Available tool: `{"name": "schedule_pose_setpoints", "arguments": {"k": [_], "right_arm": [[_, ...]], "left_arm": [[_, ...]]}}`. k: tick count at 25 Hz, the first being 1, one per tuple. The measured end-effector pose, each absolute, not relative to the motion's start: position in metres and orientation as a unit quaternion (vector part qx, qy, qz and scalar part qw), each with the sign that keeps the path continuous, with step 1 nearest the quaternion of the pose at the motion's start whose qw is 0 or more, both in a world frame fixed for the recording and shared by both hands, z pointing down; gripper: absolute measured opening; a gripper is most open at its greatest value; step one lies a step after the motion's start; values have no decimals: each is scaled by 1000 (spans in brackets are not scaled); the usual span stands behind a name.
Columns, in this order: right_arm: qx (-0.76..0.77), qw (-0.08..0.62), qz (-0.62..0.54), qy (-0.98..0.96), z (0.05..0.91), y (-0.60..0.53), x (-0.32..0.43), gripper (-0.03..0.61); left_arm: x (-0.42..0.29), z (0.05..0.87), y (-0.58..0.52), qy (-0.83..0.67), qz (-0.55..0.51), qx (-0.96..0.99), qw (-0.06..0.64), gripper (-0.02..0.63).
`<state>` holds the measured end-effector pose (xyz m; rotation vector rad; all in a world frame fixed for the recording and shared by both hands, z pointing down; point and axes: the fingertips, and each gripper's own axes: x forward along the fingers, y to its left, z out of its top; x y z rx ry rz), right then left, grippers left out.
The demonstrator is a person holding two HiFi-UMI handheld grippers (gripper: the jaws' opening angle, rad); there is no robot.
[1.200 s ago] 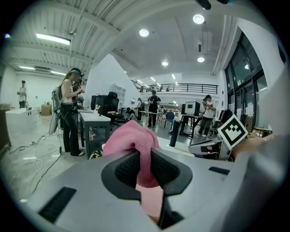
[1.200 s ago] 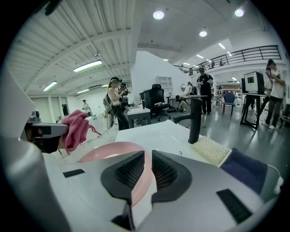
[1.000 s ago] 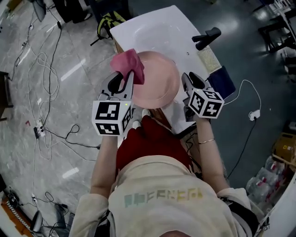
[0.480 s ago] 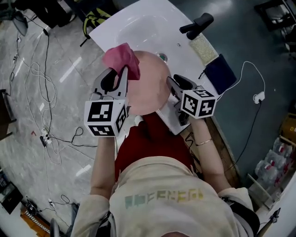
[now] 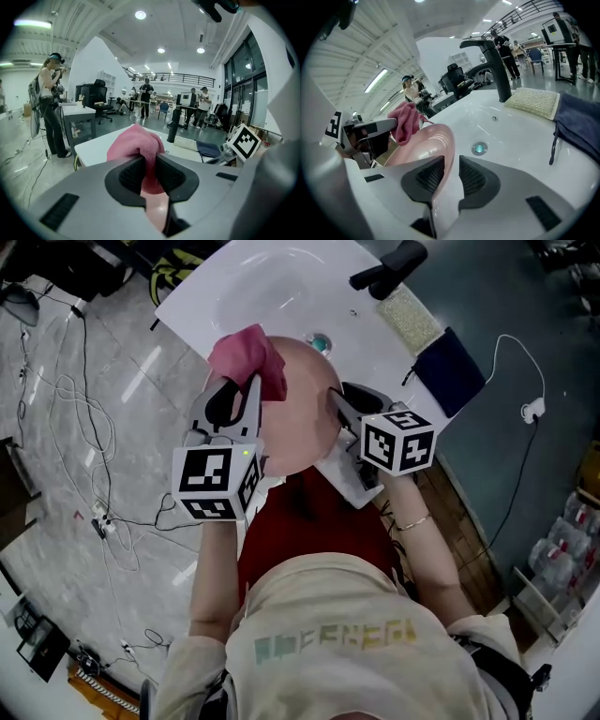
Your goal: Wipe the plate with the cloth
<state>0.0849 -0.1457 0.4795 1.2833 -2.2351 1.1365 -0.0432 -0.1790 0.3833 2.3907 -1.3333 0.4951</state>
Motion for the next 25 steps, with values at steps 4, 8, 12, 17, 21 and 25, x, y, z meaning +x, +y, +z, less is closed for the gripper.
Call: {"name": "schedule_pose_setpoints", "arguments": {"k": [4, 8, 12, 17, 21, 25], "right_arm": [[451, 173, 386, -786, 479, -150, 83, 84], [460, 184, 373, -784, 480, -154, 85, 75], [466, 191, 365, -783, 479, -154, 83, 69], [480, 203, 337, -784, 472, -155, 80, 52], [492, 204, 313, -787, 464, -160, 79, 51], [500, 205, 300, -786, 462, -161, 78, 51]], "left_arm": [[-42, 387, -182, -469, 181, 845, 182, 67], [-42, 388, -183, -465, 191, 845, 184, 67], [-31, 389, -181, -437, 211, 855, 184, 67], [8, 391, -174, -373, 252, 877, 166, 67], [35, 406, -169, -335, 290, 882, 161, 67], [45, 424, -168, -321, 324, 876, 155, 67]]}}
